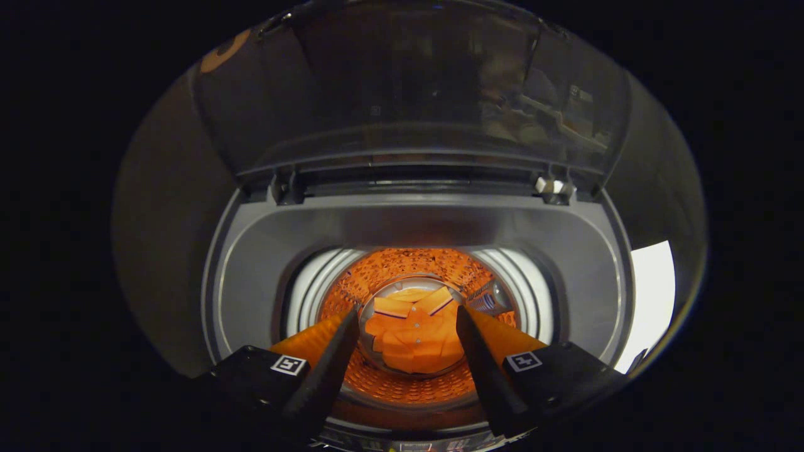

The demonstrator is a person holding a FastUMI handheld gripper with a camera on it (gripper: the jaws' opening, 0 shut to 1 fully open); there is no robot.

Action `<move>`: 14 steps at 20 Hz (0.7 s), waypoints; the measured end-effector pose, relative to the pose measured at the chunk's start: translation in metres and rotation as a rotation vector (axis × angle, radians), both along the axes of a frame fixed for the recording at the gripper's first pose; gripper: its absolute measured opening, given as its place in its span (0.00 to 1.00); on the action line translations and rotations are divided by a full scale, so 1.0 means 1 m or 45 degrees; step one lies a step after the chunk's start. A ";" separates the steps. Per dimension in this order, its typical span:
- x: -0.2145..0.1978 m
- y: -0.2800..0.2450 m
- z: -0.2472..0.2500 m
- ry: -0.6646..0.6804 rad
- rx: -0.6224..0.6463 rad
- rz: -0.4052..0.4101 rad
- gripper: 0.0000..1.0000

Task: Put the clothes into the washing machine and then close the washing machine lid.

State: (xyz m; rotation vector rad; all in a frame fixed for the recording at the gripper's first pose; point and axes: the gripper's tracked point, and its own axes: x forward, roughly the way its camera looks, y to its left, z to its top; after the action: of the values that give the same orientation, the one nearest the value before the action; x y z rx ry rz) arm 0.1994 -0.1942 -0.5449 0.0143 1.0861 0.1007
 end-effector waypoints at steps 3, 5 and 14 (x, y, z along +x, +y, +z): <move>0.003 0.006 0.045 -0.107 0.028 0.001 0.99; 0.009 0.006 0.080 -0.188 0.034 0.007 0.99; 0.065 0.013 0.242 -0.561 0.070 0.008 0.99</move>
State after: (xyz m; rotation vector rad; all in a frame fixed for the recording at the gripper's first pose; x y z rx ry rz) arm 0.2644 -0.1813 -0.3032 0.0360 0.6434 0.1324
